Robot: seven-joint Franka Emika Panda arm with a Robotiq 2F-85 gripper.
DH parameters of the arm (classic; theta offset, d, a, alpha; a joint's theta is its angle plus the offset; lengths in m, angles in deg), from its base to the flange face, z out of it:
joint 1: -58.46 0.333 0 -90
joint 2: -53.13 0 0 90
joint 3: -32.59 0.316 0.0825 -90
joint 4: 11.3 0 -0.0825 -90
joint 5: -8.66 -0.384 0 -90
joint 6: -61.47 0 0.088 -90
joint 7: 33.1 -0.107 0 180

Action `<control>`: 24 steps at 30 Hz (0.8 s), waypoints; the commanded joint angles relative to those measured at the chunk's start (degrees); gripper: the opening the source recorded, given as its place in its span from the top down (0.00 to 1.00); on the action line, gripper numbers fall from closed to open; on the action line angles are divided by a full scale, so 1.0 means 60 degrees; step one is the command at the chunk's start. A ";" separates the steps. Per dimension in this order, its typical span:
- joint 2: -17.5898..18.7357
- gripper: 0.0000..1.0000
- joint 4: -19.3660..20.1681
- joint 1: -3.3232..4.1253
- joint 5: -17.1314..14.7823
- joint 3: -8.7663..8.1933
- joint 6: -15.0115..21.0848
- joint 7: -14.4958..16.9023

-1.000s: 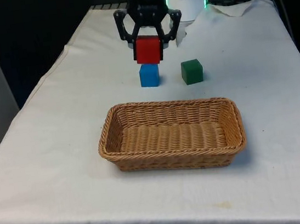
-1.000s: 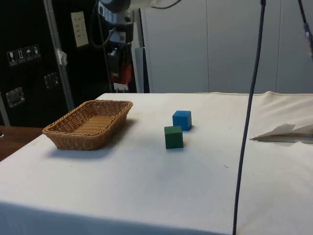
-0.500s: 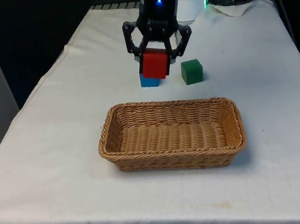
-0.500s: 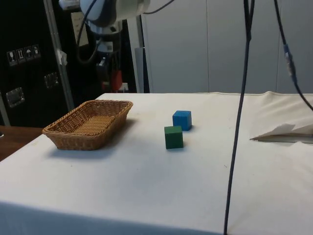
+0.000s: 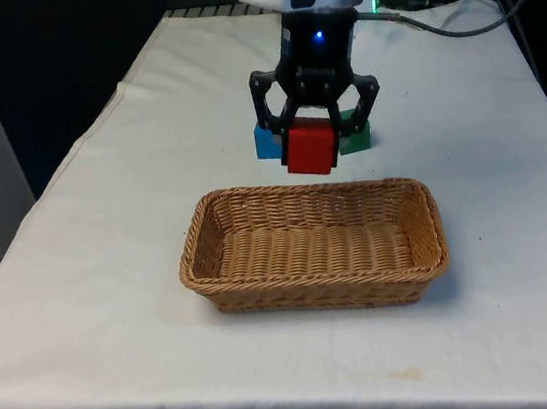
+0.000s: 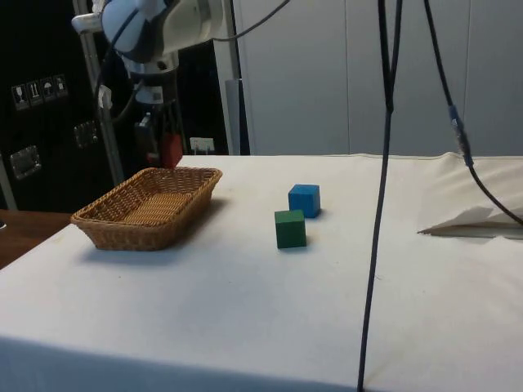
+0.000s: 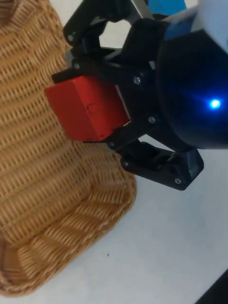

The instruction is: Pick up exactly two blocks and place them into the basket.

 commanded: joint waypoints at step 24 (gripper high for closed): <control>0.2120 1.00 -0.2101 -0.0678 -0.1671 0.0497 -0.0497 -0.0095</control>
